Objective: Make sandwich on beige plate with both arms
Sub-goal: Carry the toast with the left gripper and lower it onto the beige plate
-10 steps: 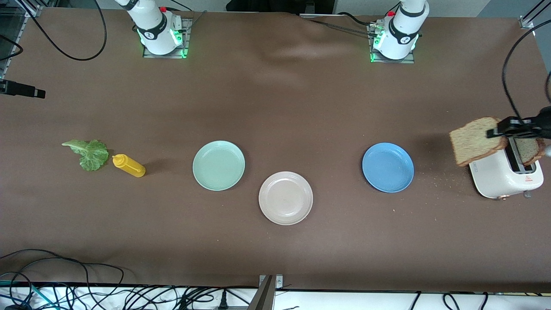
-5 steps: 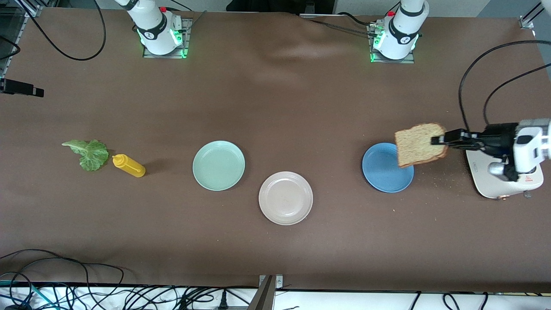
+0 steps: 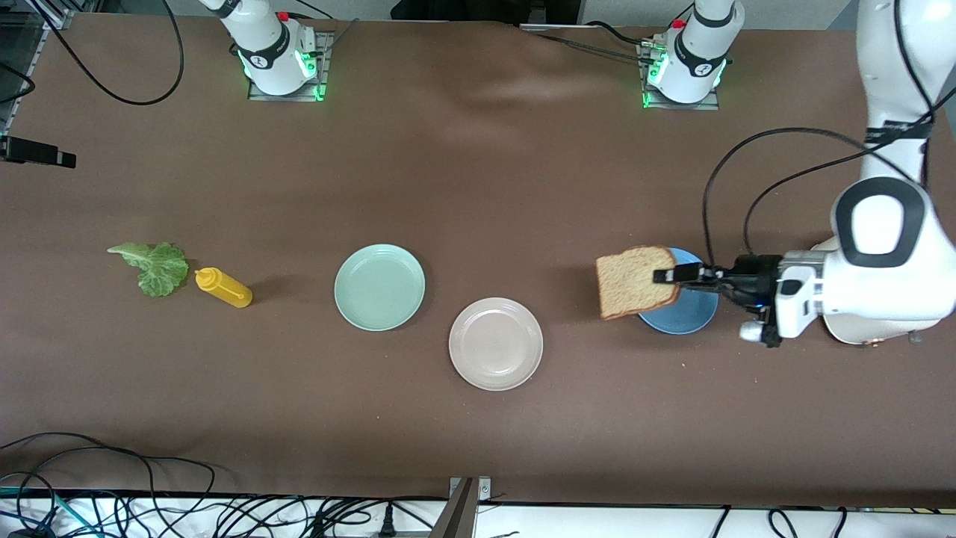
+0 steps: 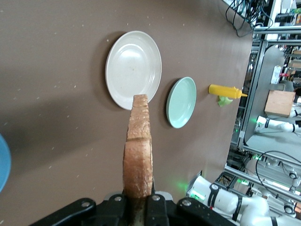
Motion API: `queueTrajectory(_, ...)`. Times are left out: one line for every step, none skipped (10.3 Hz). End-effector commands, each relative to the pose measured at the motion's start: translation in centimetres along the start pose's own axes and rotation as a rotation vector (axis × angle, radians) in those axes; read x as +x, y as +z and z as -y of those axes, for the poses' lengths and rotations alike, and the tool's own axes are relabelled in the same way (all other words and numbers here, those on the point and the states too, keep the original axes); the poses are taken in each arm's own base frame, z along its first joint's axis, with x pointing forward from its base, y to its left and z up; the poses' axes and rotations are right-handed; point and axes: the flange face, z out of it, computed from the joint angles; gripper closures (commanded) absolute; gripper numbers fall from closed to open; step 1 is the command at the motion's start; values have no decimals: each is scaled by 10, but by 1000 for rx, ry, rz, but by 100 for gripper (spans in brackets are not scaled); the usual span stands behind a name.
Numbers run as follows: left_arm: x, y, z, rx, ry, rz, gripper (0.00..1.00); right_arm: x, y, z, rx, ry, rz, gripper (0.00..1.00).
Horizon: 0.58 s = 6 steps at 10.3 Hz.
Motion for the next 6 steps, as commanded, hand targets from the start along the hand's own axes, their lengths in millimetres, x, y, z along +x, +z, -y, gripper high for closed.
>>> queueTrajectory(10,53,-5,-46,-58,-102,100,-5,-3,-1,-7,-17,6,0)
queueTrajectory(13,79,-15,-59,-65,-134,100,-5,-3,0,-8,-18,6,0)
queueTrajectory(18,103,-15,-98,-101,-164,100,-5,-3,1,-8,-20,6,0)
queueTrajectory(22,127,-22,-154,-146,-202,100,-5,-3,0,-7,-18,8,0)
queueTrajectory(26,145,-23,-178,-173,-251,100,-5,-3,0,-7,-18,8,0)
queueTrajectory(28,168,-21,-176,-200,-294,100,-5,-2,-1,-8,-16,9,0)
